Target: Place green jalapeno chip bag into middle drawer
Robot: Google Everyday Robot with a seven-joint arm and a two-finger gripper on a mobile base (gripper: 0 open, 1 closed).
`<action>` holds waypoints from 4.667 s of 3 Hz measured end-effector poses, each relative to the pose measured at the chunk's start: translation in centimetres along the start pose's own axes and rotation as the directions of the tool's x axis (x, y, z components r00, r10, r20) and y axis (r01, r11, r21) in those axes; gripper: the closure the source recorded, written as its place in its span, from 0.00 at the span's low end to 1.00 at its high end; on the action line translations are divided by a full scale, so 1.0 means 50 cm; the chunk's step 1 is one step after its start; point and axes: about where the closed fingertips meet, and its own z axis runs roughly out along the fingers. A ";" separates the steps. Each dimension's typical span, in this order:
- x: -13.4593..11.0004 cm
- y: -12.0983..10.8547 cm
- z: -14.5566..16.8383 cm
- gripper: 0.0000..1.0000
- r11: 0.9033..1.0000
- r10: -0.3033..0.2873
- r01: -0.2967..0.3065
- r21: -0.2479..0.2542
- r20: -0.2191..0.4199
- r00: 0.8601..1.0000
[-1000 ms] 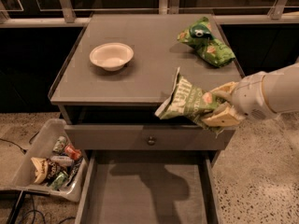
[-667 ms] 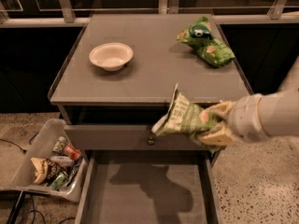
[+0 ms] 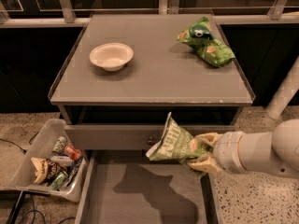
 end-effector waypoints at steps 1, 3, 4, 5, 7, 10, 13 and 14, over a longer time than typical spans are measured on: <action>0.065 0.001 0.070 1.00 0.999 0.034 -0.034 0.019 -0.005 0.999; 0.111 -0.020 0.119 1.00 0.997 0.071 -0.071 0.040 -0.003 0.997; 0.108 -0.004 0.145 1.00 0.998 0.067 -0.067 0.020 -0.002 0.998; 0.133 0.010 0.214 1.00 0.996 0.093 -0.093 -0.008 -0.005 0.996; 0.246 0.039 0.376 1.00 0.977 0.198 -0.200 -0.073 -0.034 0.980; 0.309 0.064 0.540 1.00 0.952 0.267 -0.272 -0.142 -0.050 0.962; 0.343 0.089 0.601 1.00 0.934 0.316 -0.322 -0.152 -0.063 0.947; 0.343 0.089 0.601 0.81 0.934 0.316 -0.322 -0.152 -0.063 0.947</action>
Offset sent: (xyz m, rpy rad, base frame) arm 0.0416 -0.0217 -0.1121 0.0324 0.0206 -0.1266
